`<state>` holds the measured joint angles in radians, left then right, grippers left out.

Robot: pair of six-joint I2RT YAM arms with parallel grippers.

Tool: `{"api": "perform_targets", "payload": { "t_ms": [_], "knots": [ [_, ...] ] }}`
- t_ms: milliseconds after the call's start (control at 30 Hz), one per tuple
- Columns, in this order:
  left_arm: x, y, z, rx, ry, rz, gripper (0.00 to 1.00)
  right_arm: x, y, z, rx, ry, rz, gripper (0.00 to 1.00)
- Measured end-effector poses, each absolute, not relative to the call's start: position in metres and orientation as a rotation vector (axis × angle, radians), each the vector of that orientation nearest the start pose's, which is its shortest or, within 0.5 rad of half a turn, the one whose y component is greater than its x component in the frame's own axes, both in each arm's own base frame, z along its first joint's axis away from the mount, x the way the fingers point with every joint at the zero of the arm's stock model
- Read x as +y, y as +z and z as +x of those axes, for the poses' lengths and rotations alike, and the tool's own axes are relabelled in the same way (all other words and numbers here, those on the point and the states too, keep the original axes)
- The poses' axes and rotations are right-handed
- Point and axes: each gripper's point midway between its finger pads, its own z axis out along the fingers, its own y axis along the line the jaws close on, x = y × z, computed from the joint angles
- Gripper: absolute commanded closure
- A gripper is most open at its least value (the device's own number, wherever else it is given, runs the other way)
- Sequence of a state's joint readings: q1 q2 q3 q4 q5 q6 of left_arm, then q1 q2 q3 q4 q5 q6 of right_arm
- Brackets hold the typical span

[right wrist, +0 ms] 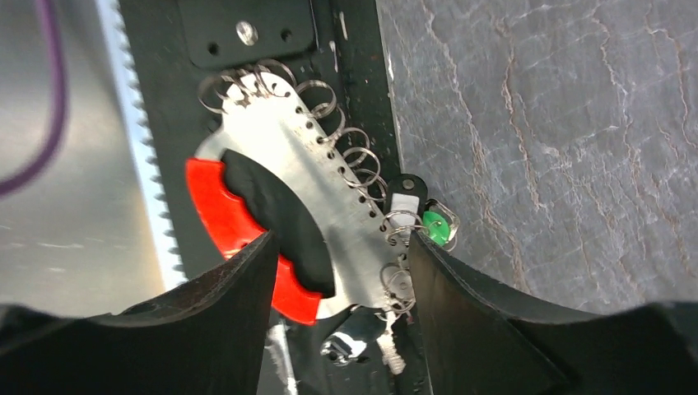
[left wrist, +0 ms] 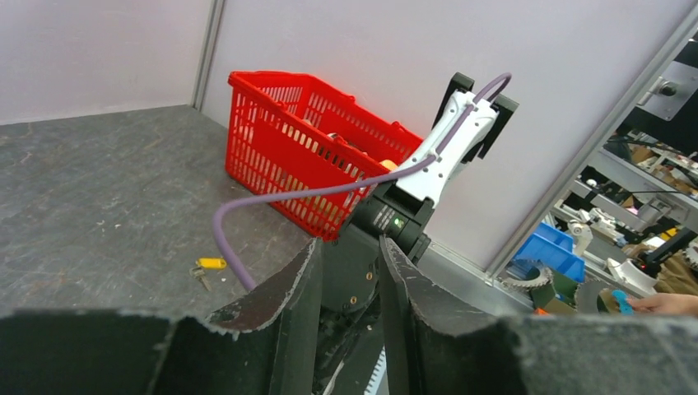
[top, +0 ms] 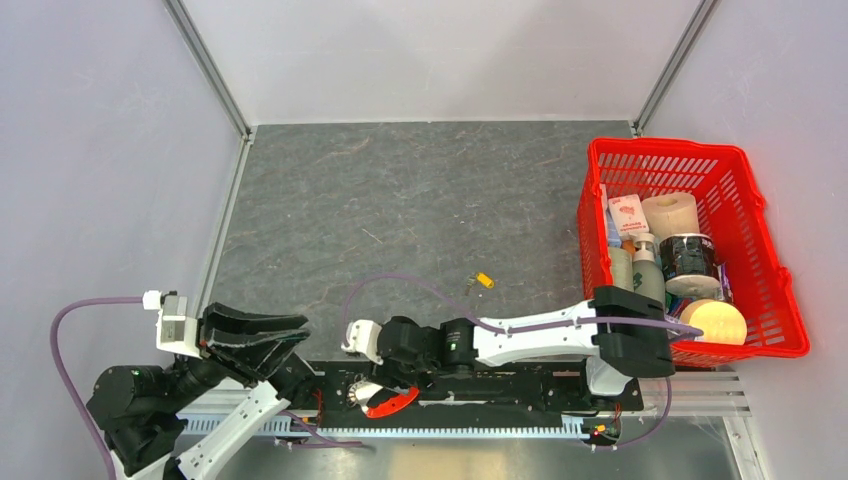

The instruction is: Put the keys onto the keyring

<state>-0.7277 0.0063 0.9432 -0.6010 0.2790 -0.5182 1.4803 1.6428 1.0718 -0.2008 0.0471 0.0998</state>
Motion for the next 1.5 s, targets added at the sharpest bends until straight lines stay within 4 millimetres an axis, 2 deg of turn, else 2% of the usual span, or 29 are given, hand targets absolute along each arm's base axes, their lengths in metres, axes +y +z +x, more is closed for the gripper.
{"api": "perform_targets", "payload": {
  "t_ms": [167,367,533,967,1233,1500],
  "knots": [
    [-0.109,0.385,0.025,1.309,-1.200,0.407,0.60,0.420,0.057,0.050,1.771,0.587,-1.725,0.28],
    [-0.113,0.374,0.032,1.336,-1.165,0.427,0.59,0.424,0.046,0.059,1.523,0.531,-1.830,0.25],
    [-0.116,0.363,0.037,1.362,-1.140,0.446,0.57,0.436,0.054,0.062,1.366,0.525,-1.862,0.28],
    [-0.121,0.350,0.045,1.388,-1.105,0.468,0.56,0.462,0.078,0.043,1.261,0.686,-1.865,0.33],
    [-0.121,0.350,0.046,1.390,-1.105,0.468,0.56,0.476,0.069,0.032,1.228,0.775,-1.868,0.36],
    [-0.120,0.350,0.048,1.392,-1.094,0.452,0.55,0.484,0.069,0.024,1.196,0.841,-1.865,0.40]
  ]
}}
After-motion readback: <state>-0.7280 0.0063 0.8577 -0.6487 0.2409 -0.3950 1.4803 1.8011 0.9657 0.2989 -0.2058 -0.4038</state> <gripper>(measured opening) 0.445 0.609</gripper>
